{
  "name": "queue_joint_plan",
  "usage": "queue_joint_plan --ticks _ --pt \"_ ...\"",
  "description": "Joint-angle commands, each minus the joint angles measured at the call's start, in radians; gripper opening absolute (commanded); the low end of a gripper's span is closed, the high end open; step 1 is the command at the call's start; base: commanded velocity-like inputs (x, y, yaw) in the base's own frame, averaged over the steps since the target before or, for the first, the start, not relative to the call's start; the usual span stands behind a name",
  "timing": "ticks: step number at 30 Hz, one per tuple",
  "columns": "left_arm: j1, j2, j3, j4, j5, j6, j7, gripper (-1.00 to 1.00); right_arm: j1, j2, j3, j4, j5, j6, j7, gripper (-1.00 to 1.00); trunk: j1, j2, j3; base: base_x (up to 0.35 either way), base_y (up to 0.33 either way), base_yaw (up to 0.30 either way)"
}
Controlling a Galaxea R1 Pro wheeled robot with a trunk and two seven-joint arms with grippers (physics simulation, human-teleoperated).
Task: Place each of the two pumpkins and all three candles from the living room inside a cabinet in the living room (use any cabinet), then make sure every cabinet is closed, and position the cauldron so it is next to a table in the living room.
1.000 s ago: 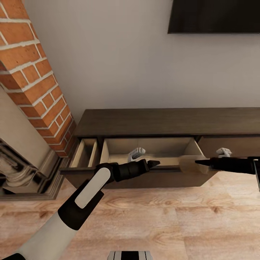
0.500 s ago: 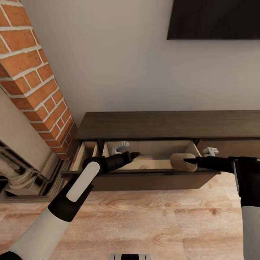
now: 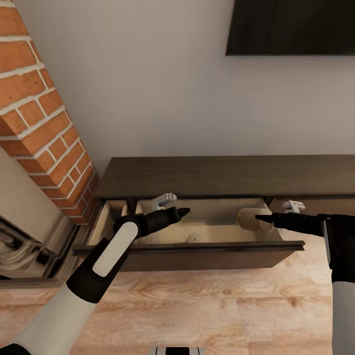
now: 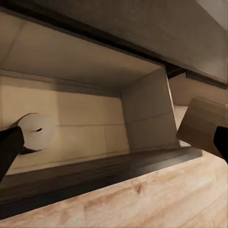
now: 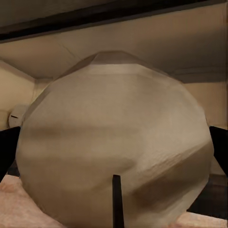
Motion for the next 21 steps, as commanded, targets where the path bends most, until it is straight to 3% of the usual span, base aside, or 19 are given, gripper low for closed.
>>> queue_joint_plan --ticks 1,7,10,13,15,21 --pt "0.0 0.0 0.0 0.0 0.0 0.0 0.0 1.0 0.0 0.0 0.0 0.0 -0.002 0.001 0.0 -1.0 0.0 0.0 0.0 0.31 -0.086 0.0" --pt "0.0 -0.012 -0.002 0.0 0.0 0.001 0.002 1.0 0.0 0.002 0.006 0.006 0.008 0.003 -0.005 -1.0 0.0 0.0 0.0 0.231 -0.046 0.0" --pt "0.0 -0.013 -0.002 0.0 0.0 0.002 0.002 1.0 0.001 0.005 0.051 0.01 0.024 0.011 -0.096 -1.0 0.0 0.0 0.0 0.01 -0.001 0.0" --pt "0.001 -0.013 -0.002 0.0 0.0 0.003 0.002 1.0 0.0 0.034 0.125 0.012 0.028 0.015 -0.2 -1.0 0.0 0.0 0.0 0.008 0.0 0.0" --pt "0.001 -0.013 -0.002 0.0 0.0 0.003 0.002 1.0 0.001 0.052 0.148 0.016 0.027 0.016 -0.247 -1.0 0.0 0.0 0.0 0.096 -0.007 0.0" --pt "0.001 -0.014 -0.003 0.001 0.0 0.003 0.002 1.0 0.0 0.083 0.165 0.028 0.031 0.018 -0.298 -1.0 0.0 0.0 0.0 0.187 -0.038 0.0"
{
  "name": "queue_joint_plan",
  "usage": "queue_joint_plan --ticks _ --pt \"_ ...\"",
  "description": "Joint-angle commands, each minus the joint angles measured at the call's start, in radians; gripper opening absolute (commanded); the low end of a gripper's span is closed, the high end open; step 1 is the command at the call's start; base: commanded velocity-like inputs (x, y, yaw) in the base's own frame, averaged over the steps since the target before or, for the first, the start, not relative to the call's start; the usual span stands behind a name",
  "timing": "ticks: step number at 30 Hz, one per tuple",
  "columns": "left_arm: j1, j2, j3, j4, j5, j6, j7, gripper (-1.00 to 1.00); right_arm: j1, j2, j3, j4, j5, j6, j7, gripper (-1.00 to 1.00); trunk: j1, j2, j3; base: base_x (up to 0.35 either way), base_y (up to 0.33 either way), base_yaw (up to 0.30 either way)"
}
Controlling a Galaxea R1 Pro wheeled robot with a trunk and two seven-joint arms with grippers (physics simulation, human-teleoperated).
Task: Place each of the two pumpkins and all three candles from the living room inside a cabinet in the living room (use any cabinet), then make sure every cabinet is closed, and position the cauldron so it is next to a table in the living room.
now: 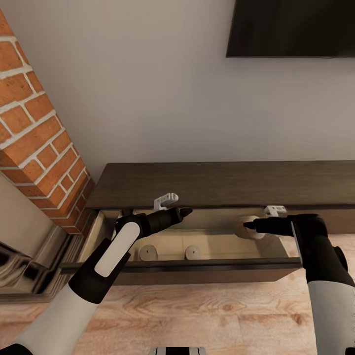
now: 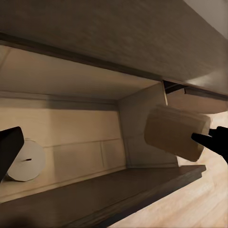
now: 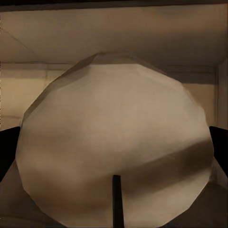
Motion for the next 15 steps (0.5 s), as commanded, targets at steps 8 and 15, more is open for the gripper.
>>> queue_joint_plan --ticks 8,15 --pt "0.0 0.0 0.0 0.0 0.001 0.001 0.0 1.0 -0.003 0.016 0.066 0.084 -0.001 0.0 -0.065 -1.0 0.0 0.0 0.0 0.044 -0.011 0.0" --pt "0.0 0.0 0.0 0.0 0.004 0.0 0.0 1.0 -0.012 0.066 0.071 0.154 0.0 0.001 -0.235 -1.0 0.0 0.0 0.0 0.113 -0.039 0.0"
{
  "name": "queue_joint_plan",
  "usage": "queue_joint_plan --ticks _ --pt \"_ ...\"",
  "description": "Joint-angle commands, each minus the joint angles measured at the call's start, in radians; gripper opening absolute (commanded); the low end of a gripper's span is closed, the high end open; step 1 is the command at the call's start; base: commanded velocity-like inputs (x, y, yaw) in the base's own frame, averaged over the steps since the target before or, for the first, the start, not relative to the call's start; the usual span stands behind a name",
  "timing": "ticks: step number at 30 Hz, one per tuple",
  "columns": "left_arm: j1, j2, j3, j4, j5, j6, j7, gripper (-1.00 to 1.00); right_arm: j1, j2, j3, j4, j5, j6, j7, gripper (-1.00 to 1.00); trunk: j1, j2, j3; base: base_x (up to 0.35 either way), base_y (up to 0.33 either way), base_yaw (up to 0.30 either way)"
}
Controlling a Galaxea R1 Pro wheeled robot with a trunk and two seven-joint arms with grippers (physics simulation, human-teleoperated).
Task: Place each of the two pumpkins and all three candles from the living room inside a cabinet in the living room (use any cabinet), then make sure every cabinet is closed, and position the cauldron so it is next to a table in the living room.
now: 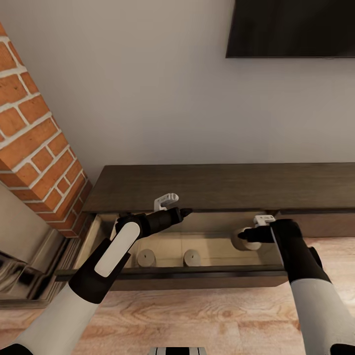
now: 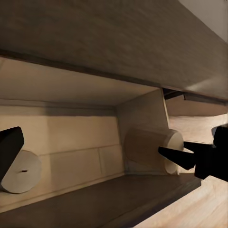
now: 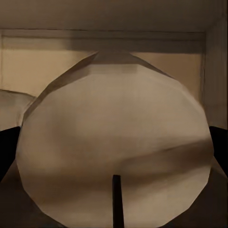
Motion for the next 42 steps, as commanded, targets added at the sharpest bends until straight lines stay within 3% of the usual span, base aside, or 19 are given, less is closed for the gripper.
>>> queue_joint_plan --ticks 1,5,13,17,22,29,34,38,42 --pt "0.0 0.0 0.0 0.0 0.0 0.0 0.0 1.0 -0.002 0.003 0.0 0.005 -0.002 0.001 -0.019 -1.0 0.0 0.0 0.0 0.017 -0.006 0.0" --pt "0.0 -0.008 0.0 0.0 0.0 0.001 0.0 1.0 -0.027 0.009 0.003 0.069 -0.002 0.008 -0.066 -1.0 0.0 0.0 0.0 0.014 -0.002 0.0" --pt "0.0 -0.013 0.0 0.0 0.0 0.001 0.0 1.0 -0.11 0.013 0.021 0.283 -0.006 0.008 -0.073 -1.0 0.0 0.0 0.0 0.037 0.0 0.0" --pt "0.0 -0.024 -0.001 -0.001 0.001 0.001 0.0 1.0 -0.145 0.04 0.022 0.378 -0.003 0.004 -0.074 -1.0 0.0 0.0 0.0 0.001 0.0 0.0" --pt "0.0 -0.038 -0.001 -0.002 0.002 0.001 0.0 1.0 -0.158 0.07 0.022 0.409 0.0 0.0 -0.081 -1.0 0.0 0.0 0.0 0.0 0.0 0.0" --pt "0.0 -0.043 -0.002 -0.002 0.002 0.001 0.0 1.0 -0.17 0.108 0.021 0.437 -0.003 -0.009 -0.173 -1.0 0.0 0.0 0.0 0.083 0.0 0.0" --pt "0.0 -0.043 -0.002 -0.002 0.003 0.001 0.0 1.0 -0.172 0.115 0.021 0.44 0.0 -0.022 -0.199 -1.0 0.0 0.0 0.0 0.29 0.0 0.0" --pt "0.0 -0.043 -0.002 -0.002 0.003 0.001 0.0 1.0 -0.172 0.115 0.02 0.441 -0.004 -0.026 -0.289 -1.0 0.0 0.0 0.0 0.082 0.0 0.0" --pt "0.0 -0.043 -0.002 -0.002 0.003 0.001 0.0 1.0 -0.171 0.114 0.018 0.448 -0.007 -0.052 -0.317 -1.0 0.0 0.0 0.0 0.012 0.0 0.0"
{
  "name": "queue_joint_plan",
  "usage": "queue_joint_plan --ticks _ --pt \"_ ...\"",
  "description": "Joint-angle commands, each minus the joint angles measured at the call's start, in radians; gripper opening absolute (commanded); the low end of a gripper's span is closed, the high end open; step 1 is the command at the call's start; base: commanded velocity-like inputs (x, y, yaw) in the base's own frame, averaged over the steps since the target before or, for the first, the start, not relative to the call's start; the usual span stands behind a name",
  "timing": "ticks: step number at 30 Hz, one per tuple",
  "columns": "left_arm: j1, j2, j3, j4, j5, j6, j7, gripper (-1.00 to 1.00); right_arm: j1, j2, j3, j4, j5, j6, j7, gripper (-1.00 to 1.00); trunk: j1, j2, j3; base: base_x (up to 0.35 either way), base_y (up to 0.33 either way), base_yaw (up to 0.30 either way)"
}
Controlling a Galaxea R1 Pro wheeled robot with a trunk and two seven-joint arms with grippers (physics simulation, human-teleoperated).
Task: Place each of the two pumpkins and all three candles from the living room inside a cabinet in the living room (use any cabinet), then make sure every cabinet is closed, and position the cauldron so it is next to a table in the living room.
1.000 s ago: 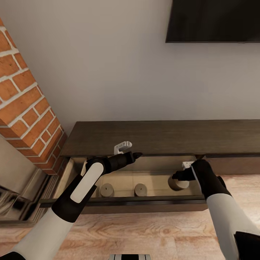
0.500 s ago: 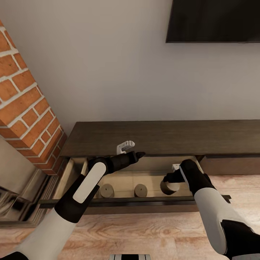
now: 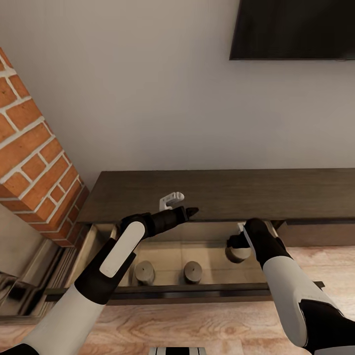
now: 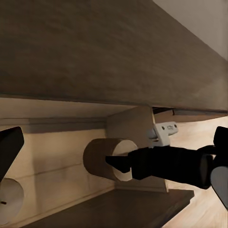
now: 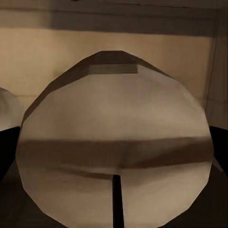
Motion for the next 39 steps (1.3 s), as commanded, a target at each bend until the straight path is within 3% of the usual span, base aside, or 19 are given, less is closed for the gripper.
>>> queue_joint_plan --ticks 1,9,24,33,39 --pt "0.0 0.0 0.0 0.0 0.0 0.0 0.0 1.0 0.0 -0.001 -0.001 0.011 -0.003 -0.007 -0.002 -1.0 0.0 0.0 0.0 0.002 0.0 0.0" --pt "0.0 -0.012 0.001 -0.002 0.002 0.001 -0.001 1.0 0.0 -0.005 -0.004 0.072 -0.007 -0.015 -0.005 -1.0 0.0 0.0 0.0 0.0 0.0 0.0" --pt "0.0 -0.021 0.002 -0.005 0.005 0.002 -0.004 1.0 0.0 -0.006 -0.006 0.105 -0.008 -0.019 -0.004 -1.0 0.057 -0.105 -0.047 0.0 0.0 0.0" --pt "0.0 -0.021 0.002 -0.005 0.005 0.002 -0.005 1.0 0.002 -0.005 -0.005 0.121 -0.003 -0.078 -0.008 -1.0 0.092 -0.168 -0.075 0.0 0.0 0.0" --pt "0.0 -0.021 0.002 -0.005 0.005 0.002 -0.005 1.0 0.003 -0.002 -0.004 0.128 -0.007 -0.082 -0.089 -1.0 0.115 -0.21 -0.094 0.0 0.0 0.0"
